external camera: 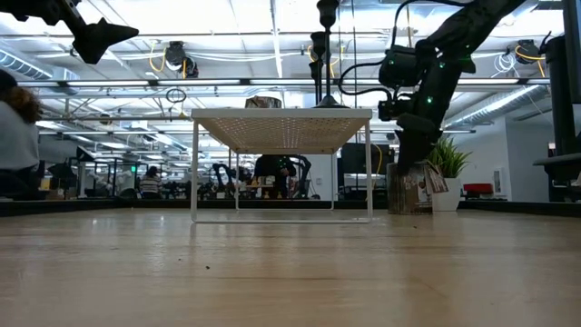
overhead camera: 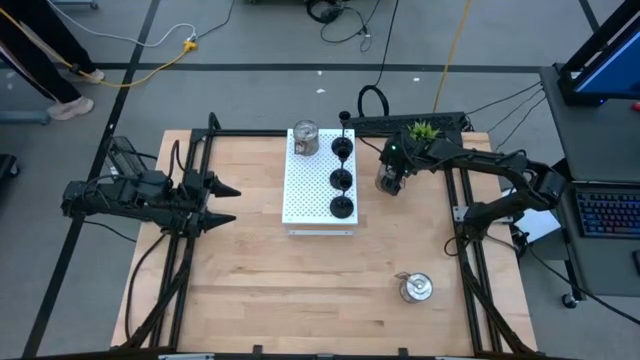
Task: Pick & Place candle stick holders
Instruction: Put the top brown scented candle on the shelf aligned with the brown scented candle
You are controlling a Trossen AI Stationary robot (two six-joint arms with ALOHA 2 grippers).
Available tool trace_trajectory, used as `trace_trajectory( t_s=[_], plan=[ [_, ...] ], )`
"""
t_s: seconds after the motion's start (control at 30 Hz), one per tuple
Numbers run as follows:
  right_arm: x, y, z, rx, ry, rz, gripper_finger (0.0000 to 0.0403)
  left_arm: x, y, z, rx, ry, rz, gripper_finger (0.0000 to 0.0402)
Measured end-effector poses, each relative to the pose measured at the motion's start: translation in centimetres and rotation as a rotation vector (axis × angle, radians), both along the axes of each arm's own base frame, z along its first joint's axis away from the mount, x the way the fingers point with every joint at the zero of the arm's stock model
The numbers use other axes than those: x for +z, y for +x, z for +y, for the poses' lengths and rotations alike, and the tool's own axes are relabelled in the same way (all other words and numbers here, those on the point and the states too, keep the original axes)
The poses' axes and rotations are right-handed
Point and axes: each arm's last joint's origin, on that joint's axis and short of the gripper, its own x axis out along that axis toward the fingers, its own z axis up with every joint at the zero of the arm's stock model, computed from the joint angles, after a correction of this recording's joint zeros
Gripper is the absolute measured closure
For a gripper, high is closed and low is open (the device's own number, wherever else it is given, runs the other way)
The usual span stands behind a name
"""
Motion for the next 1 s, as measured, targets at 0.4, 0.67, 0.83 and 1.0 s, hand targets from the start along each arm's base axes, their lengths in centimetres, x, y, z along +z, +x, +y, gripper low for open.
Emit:
trace_trajectory(
  t_s=[0.4,0.67,0.83,1.0],
  plan=[
    [-1.9,-0.5,0.4,-0.002,-0.003,-0.005,0.0003,-0.1,0.0,0.0,-0.017,0.008,0.005,0.0002],
    [-2.2,-0.4,0.3,0.016,-0.037,-0.032,0.0003,-0.1,0.0,-0.1,-0.019,0.008,0.006,0.0002],
    [-2.1,-0.2,0.1,0.018,-0.056,-0.056,0.0003,-0.1,0.0,-0.1,-0.019,0.009,0.009,0.0002],
    [-2.0,-0.2,0.0,0.011,-0.072,-0.059,0.0003,-0.1,0.0,-0.1,-0.019,0.010,0.009,0.0002]
  ],
)
